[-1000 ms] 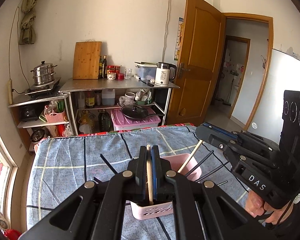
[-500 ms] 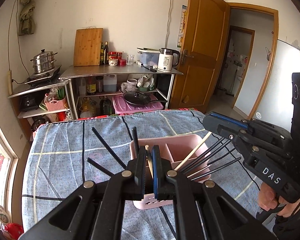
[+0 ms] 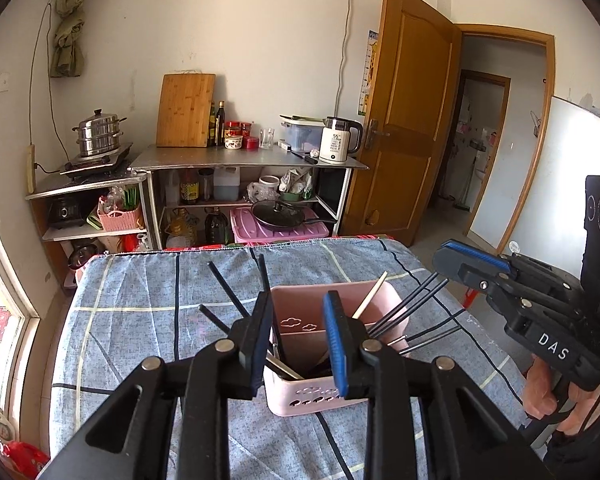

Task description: Organize utensils

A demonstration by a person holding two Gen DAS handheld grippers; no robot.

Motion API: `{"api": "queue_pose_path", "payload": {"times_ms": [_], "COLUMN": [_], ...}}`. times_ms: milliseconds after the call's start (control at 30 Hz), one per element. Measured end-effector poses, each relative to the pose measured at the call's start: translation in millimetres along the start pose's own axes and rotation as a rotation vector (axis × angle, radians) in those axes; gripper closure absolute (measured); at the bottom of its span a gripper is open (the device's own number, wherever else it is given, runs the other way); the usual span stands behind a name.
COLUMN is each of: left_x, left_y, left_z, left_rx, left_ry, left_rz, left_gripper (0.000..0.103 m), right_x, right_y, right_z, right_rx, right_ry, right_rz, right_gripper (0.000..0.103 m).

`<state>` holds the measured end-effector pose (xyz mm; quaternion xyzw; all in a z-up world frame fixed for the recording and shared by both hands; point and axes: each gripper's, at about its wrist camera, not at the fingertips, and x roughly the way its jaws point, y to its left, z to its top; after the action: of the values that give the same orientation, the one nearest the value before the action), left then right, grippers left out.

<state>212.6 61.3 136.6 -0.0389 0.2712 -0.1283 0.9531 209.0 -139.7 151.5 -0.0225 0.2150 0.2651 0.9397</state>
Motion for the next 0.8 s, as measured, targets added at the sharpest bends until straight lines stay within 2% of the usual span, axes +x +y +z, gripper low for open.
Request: {"api": "queue_pose_path", "payload": {"times_ms": [200, 533, 800], "left_x": [-30, -65, -75], "left_y": [-6, -23, -40], "left_z": [-24, -71, -112], "left_rx": [-0.005, -0.009, -0.014], "left_ry": [-0.046, -0.106, -0.113], "left_rz": [0.027, 0.054, 0.057], "left_gripper": [0.067, 0.064, 0.063], "right_x": [-30, -79, -100], "right_y": [-2, 5, 26], "right_z": [-17, -60, -101], "right_rx": [0.011, 0.015, -0.006], "right_ry": [-0.020, -0.048, -0.043], "right_rz": [-0.003, -0.031, -0.045], "right_gripper": [0.092, 0.089, 0.088]}}
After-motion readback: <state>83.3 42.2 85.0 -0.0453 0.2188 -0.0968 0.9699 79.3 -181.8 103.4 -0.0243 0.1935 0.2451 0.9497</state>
